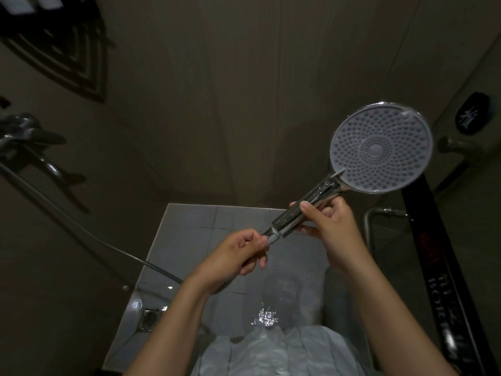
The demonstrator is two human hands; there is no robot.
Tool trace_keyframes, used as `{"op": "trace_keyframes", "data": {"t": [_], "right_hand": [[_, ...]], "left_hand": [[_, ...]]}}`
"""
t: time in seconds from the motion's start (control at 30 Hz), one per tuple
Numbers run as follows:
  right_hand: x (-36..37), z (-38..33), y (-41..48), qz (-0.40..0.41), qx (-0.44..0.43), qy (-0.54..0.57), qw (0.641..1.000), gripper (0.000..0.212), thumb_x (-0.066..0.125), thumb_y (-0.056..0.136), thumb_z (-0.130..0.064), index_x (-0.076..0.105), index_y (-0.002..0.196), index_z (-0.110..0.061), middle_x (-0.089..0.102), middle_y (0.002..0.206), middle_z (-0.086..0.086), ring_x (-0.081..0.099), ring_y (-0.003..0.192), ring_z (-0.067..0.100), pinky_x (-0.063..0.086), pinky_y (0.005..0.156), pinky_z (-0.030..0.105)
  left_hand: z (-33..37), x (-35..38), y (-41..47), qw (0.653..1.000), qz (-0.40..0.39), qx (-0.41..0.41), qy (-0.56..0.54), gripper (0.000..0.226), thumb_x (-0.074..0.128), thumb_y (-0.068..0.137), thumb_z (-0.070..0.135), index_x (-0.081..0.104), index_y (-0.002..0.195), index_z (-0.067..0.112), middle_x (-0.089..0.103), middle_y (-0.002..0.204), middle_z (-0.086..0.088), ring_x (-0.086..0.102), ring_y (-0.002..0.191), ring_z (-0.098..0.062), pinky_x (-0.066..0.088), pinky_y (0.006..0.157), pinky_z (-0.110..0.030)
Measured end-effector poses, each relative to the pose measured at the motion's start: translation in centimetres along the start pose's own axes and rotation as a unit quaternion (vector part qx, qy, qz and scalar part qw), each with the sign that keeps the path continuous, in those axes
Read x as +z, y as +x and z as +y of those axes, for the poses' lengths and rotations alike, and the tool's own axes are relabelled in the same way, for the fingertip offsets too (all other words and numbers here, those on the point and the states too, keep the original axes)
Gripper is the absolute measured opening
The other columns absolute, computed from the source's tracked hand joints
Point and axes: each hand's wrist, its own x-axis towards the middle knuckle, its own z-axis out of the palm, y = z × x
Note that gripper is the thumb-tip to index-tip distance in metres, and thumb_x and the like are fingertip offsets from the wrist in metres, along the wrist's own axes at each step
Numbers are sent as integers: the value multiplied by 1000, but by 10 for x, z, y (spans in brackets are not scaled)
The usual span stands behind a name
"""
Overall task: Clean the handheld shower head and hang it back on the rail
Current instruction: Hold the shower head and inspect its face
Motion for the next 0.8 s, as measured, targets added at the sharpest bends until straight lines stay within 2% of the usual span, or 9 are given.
{"op": "trace_keyframes", "data": {"t": [0.3, 0.37, 0.43, 0.5, 0.6, 0.7, 0.8], "right_hand": [[-1, -1, -1, -3, 5, -1, 1000, 14, 57, 90, -4, 49, 93, -15, 71, 92, 9, 72, 77, 13, 57, 60, 26], [0, -2, -1, -5, 6, -1, 1000, 13, 56, 90, -4, 49, 93, -14, 71, 93, 9, 72, 77, 12, 57, 59, 24], [1, -3, -2, -2, 7, -2, 1000, 14, 56, 90, -4, 49, 94, -14, 71, 95, 11, 72, 77, 11, 57, 59, 24], [2, -4, -3, 0, 6, 0, 1000, 13, 56, 90, -3, 48, 94, -13, 70, 95, 12, 71, 77, 11, 57, 59, 24], [2, -4, -4, -1, 2, -4, 1000, 13, 56, 90, -3, 48, 94, -12, 70, 95, 13, 71, 78, 13, 58, 61, 25], [1, -3, -3, 0, 2, -7, 1000, 13, 57, 90, -3, 48, 96, -11, 70, 96, 14, 72, 79, 14, 59, 63, 27], [2, -4, -4, 0, 0, -8, 1000, 12, 56, 90, -3, 48, 96, -10, 71, 93, 12, 72, 76, 12, 59, 62, 26]], "left_hand": [[3, 1, 0, 999, 8, -42, 26, 44, 30, 98, 35, 55, 78, 5, 60, 54, -5, 31, 33, -4, 26, 42, -16], [2, 1, 0, 999, 17, -35, 10, 40, 34, 98, 33, 56, 80, 5, 59, 55, -5, 31, 32, -5, 25, 38, -14], [1, 0, 0, 999, 25, -22, -11, 27, 48, 94, 30, 52, 82, 7, 56, 57, -4, 30, 30, -5, 24, 35, -13], [0, 0, 0, 999, 38, -20, -27, 18, 58, 89, 17, 45, 80, 9, 54, 56, -5, 30, 29, -6, 23, 32, -14], [-1, 0, 1, 997, 61, -27, -31, 24, 57, 88, 1, 39, 75, 11, 52, 52, -4, 29, 29, -6, 21, 31, -13], [-1, -1, 1, 998, 51, -22, -17, 23, 53, 91, 6, 38, 75, 12, 56, 55, -5, 30, 29, -6, 20, 32, -14], [1, 0, -1, 1000, 25, -8, -4, 20, 51, 89, 20, 39, 77, 9, 60, 62, -7, 30, 30, -5, 22, 34, -14]]}}
